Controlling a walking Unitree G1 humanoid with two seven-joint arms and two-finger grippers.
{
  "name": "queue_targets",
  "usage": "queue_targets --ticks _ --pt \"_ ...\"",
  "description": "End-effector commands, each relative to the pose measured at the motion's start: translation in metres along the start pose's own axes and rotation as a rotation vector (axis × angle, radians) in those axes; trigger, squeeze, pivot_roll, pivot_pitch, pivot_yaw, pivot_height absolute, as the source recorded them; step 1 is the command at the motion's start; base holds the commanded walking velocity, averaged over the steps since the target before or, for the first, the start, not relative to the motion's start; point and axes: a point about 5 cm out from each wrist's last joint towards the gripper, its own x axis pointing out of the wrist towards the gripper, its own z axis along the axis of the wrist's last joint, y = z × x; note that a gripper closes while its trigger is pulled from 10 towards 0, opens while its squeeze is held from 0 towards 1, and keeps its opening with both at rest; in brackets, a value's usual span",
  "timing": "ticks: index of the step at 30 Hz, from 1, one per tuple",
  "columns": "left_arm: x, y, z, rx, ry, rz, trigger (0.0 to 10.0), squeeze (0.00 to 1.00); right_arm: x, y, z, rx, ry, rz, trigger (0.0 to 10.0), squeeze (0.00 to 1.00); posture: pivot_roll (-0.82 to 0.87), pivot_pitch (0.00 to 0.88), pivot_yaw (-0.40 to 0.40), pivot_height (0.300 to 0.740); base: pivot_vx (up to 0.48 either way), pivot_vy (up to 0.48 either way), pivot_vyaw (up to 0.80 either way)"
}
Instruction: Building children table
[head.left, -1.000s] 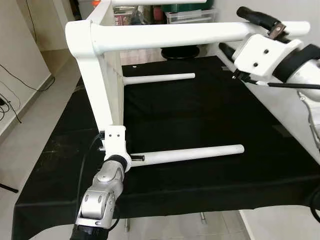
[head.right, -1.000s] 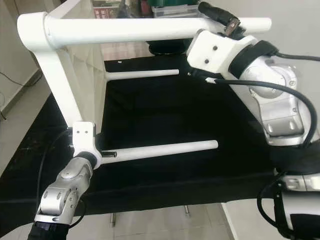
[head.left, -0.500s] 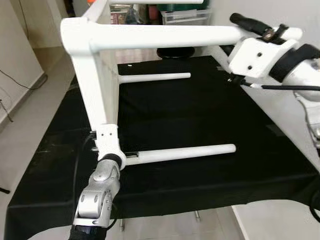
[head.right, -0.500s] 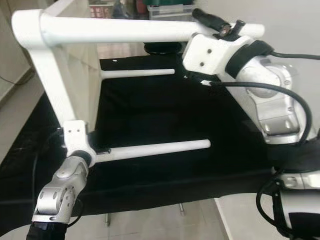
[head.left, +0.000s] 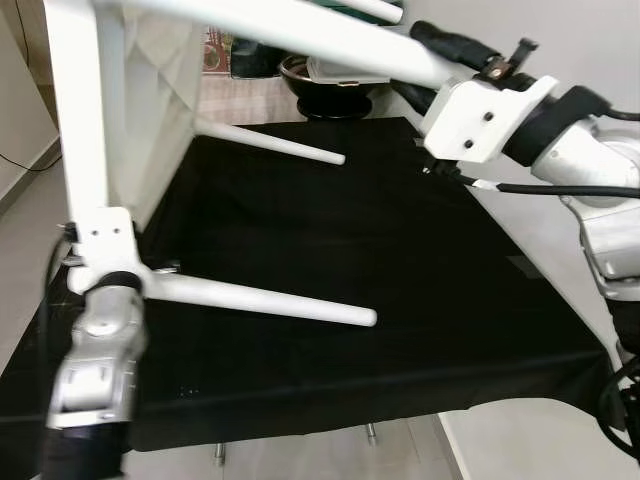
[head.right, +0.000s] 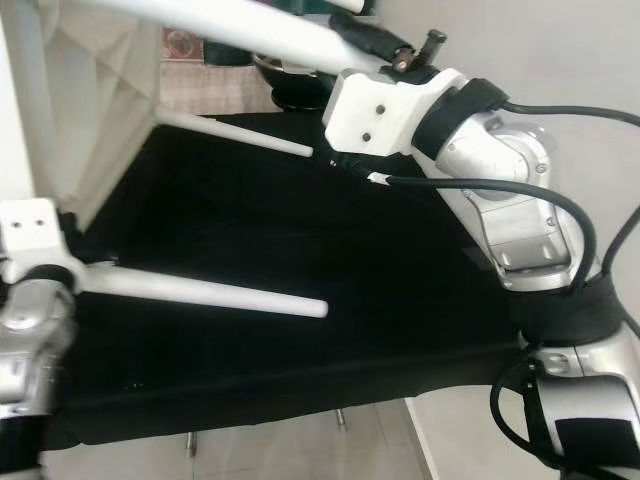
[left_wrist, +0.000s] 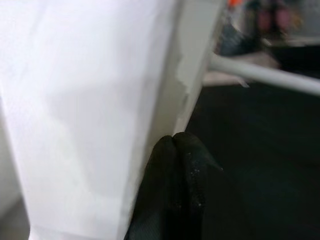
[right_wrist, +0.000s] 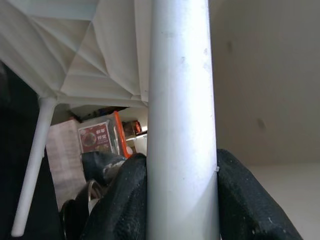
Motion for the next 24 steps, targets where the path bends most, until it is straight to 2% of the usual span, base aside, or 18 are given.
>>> queue_targets --ticks 1,2,4,6,7,10,11,12,13,14,16,17,18,19,21,22,23,24 --pt "0.009 0.074 0.019 0.08 -0.082 0.312 10.0 0.0 -0.027 0.0 -0.062 0.097 0.355 -0.006 0.0 0.0 -0.08 0.027 -0.008 0.74 0.0 0.0 0.0" --pt "0.009 0.074 0.019 0.08 -0.082 0.312 10.0 0.0 -0.027 0.0 -0.062 0.097 0.355 -0.006 0.0 0.0 -0.08 0.027 -0.008 0.74 0.0 0.0 0.0" --pt "0.028 0.095 0.071 0.11 -0.226 0.315 10.0 0.0 -0.038 0.034 -0.085 0.29 0.496 0.006 0.0 0.0 -0.04 0.03 -0.013 0.74 0.0 0.0 0.0" --pt "0.028 0.095 0.071 0.11 -0.226 0.315 10.0 0.0 -0.038 0.034 -0.085 0.29 0.496 0.006 0.0 0.0 -0.04 0.03 -0.013 0.74 0.0 0.0 0.0" --pt "0.035 0.101 0.096 0.12 -0.289 0.303 10.0 0.0 -0.044 0.054 -0.093 0.385 0.558 0.02 0.0 0.0 -0.02 0.028 -0.011 0.74 0.0 0.0 0.0" --pt "0.035 0.101 0.096 0.12 -0.289 0.303 10.0 0.0 -0.044 0.054 -0.093 0.385 0.558 0.02 0.0 0.0 -0.02 0.028 -0.011 0.74 0.0 0.0 0.0" --pt "0.043 0.1 0.124 0.128 -0.355 0.262 10.0 0.0 -0.049 0.086 -0.098 0.522 0.628 0.044 0.0 0.0 -0.01 0.029 -0.007 0.74 0.0 0.0 0.0" --pt "0.052 0.089 0.154 0.123 -0.42 0.175 10.0 0.0 -0.051 0.123 -0.102 0.712 0.71 0.028 0.0 0.0 0.01 0.031 0.0 0.74 0.0 0.0 0.0" --pt "0.052 0.089 0.154 0.123 -0.42 0.175 10.0 0.0 -0.051 0.123 -0.102 0.712 0.71 0.028 0.0 0.0 0.01 0.031 0.0 0.74 0.0 0.0 0.0" --pt "0.057 0.08 0.176 0.122 -0.465 0.107 10.0 0.0 -0.05 0.151 -0.102 0.851 0.772 0.022 0.0 0.0 0.02 0.03 0.001 0.74 0.0 0.0 0.0" --pt "0.057 0.08 0.176 0.122 -0.465 0.107 10.0 0.0 -0.05 0.151 -0.102 0.851 0.772 0.022 0.0 0.0 0.02 0.03 0.001 0.74 0.0 0.0 0.0" --pt "0.061 0.068 0.193 0.114 -0.496 0.034 10.0 0.0 -0.046 0.176 -0.103 0.985 0.83 0.006 0.0 0.0 0.03 0.03 0.001 0.74 0.0 0.0 0.0" --pt "0.061 0.068 0.193 0.114 -0.496 0.034 10.0 0.0 -0.046 0.176 -0.103 0.985 0.83 0.006 0.0 0.0 0.03 0.03 0.001 0.74 0.0 0.0 0.0" --pt "0.065 0.054 0.201 0.096 -0.498 -0.048 10.0 0.0 -0.04 0.195 -0.102 1.08 0.87 0.0 0.0 0.0 0.04 0.031 0.002 0.74 0.0 0.0 0.0" --pt "0.065 0.054 0.201 0.096 -0.498 -0.048 10.0 0.0 -0.04 0.195 -0.102 1.08 0.87 0.0 0.0 0.0 0.04 0.031 0.002 0.74 0.0 0.0 0.0" --pt "0.067 0.036 0.2 0.064 -0.476 -0.142 10.0 0.0 -0.035 0.212 -0.102 1.149 0.916 -0.008 0.0 0.0 0.05 0.035 0.004 0.74 0.0 0.0 0.0" --pt "0.067 0.036 0.2 0.064 -0.476 -0.142 10.0 0.0 -0.035 0.212 -0.102 1.149 0.916 -0.008 0.0 0.0 0.05 0.035 0.004 0.74 0.0 0.0 0.0" --pt "0.064 0.006 0.191 0.028 -0.436 -0.297 10.0 0.0 -0.031 0.228 -0.099 1.176 0.955 -0.005 0.0 0.0 0.07 0.047 0.012 0.74 0.0 0.0 0.0"
